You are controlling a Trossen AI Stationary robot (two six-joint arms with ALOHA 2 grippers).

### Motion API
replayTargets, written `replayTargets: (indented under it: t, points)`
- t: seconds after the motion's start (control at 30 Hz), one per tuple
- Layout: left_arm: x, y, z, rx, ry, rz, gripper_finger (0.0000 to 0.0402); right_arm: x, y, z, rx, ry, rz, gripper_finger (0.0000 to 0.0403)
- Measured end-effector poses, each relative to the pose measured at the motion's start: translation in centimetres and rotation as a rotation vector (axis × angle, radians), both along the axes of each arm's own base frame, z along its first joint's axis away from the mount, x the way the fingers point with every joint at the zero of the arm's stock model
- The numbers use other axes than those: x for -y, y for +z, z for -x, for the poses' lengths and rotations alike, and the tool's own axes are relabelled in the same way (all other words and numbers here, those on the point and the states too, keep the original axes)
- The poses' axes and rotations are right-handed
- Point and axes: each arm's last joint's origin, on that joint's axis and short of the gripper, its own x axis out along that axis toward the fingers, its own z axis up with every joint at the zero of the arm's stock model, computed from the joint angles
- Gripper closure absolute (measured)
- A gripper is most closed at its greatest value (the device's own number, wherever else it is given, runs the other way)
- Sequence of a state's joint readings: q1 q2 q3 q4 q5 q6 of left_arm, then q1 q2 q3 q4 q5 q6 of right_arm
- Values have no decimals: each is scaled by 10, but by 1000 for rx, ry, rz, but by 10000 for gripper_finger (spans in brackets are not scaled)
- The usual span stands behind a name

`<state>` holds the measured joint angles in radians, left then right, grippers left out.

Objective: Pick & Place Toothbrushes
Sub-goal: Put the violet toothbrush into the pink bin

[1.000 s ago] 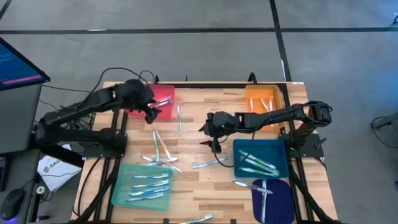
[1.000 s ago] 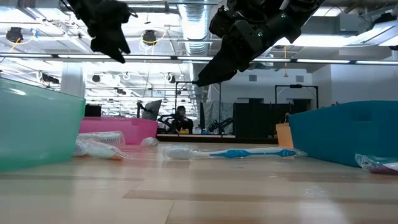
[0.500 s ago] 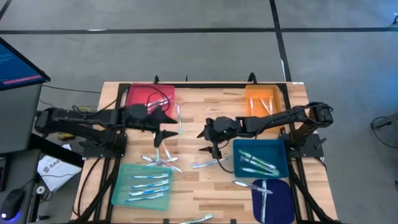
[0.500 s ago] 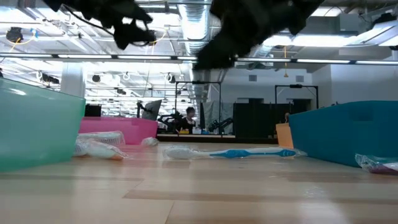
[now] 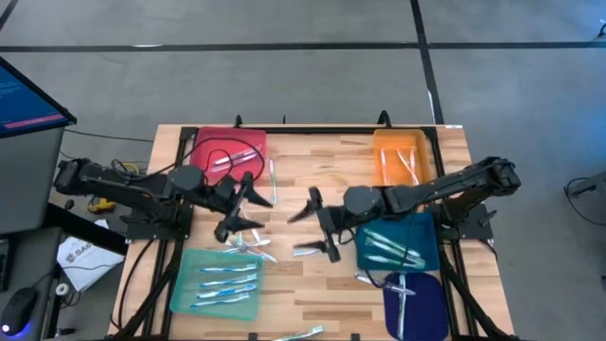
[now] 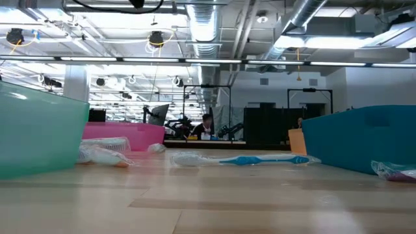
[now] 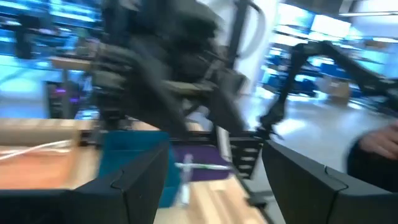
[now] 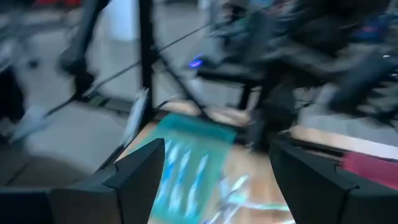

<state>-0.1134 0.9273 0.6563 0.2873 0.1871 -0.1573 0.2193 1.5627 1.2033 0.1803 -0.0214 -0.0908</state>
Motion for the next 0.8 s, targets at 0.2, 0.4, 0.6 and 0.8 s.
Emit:
replayTargets:
  t: [0.2, 0.4, 0.6, 0.8]
  points:
    - [8, 5, 8, 45, -124, -39, 147, -5, -4, 1, -85, -12, -11, 117]
    - [8, 7, 11, 57, -133, -47, 147, -22, -3, 5, -62, 41, -12, 117]
    - [8, 7, 12, 50, -131, -47, 147, -41, -1, 10, -46, 94, -24, 117]
    - [8, 1, 10, 23, -133, -41, 147, -45, 2, 11, -10, 104, -25, 117]
